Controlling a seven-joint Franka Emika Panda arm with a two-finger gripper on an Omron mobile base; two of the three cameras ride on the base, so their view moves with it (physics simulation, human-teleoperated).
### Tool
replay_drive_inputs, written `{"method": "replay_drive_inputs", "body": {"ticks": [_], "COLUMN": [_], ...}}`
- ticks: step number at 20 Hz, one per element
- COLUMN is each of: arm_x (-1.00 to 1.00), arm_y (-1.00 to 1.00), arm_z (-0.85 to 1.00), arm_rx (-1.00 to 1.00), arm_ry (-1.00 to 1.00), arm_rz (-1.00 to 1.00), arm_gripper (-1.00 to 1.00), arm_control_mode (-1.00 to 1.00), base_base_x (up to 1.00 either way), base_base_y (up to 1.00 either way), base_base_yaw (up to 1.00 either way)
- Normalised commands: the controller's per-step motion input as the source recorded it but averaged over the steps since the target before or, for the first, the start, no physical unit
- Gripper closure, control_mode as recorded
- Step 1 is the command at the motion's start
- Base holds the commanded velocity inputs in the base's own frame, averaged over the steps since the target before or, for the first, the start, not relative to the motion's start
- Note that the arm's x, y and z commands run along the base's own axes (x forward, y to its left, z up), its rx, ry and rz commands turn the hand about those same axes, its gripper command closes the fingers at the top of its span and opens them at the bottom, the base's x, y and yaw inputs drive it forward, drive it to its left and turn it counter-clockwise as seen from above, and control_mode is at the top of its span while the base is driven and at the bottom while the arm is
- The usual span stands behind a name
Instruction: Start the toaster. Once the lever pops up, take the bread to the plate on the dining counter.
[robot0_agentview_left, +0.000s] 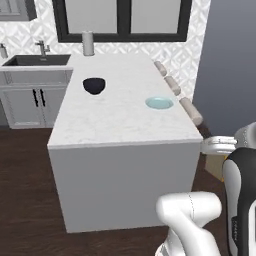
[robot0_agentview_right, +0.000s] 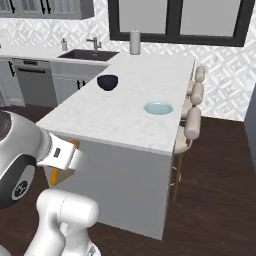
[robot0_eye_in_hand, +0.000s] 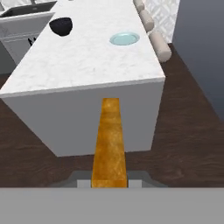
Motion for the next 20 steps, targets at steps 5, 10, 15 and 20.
{"method": "replay_drive_inputs", "body": {"ticks": [5, 10, 15, 20], "arm_x": [0.0, 0.0, 0.0, 0.0], "arm_y": [0.0, 0.0, 0.0, 0.0], "arm_z": [0.0, 0.0, 0.0, 0.0], "arm_rx": [0.0, 0.0, 0.0, 0.0], "arm_ry": [0.0, 0.0, 0.0, 0.0], "arm_rz": [0.0, 0.0, 0.0, 0.0], "arm_gripper": [1.0, 1.0, 1.0, 1.0], "arm_control_mode": [1.0, 1.0, 1.0, 1.0], "base_base_x": [0.43, 0.48, 0.47, 0.41], "base_base_y": [-1.0, -1.0, -1.0, -1.0], "base_base_yaw": [0.31, 0.34, 0.36, 0.39]}}
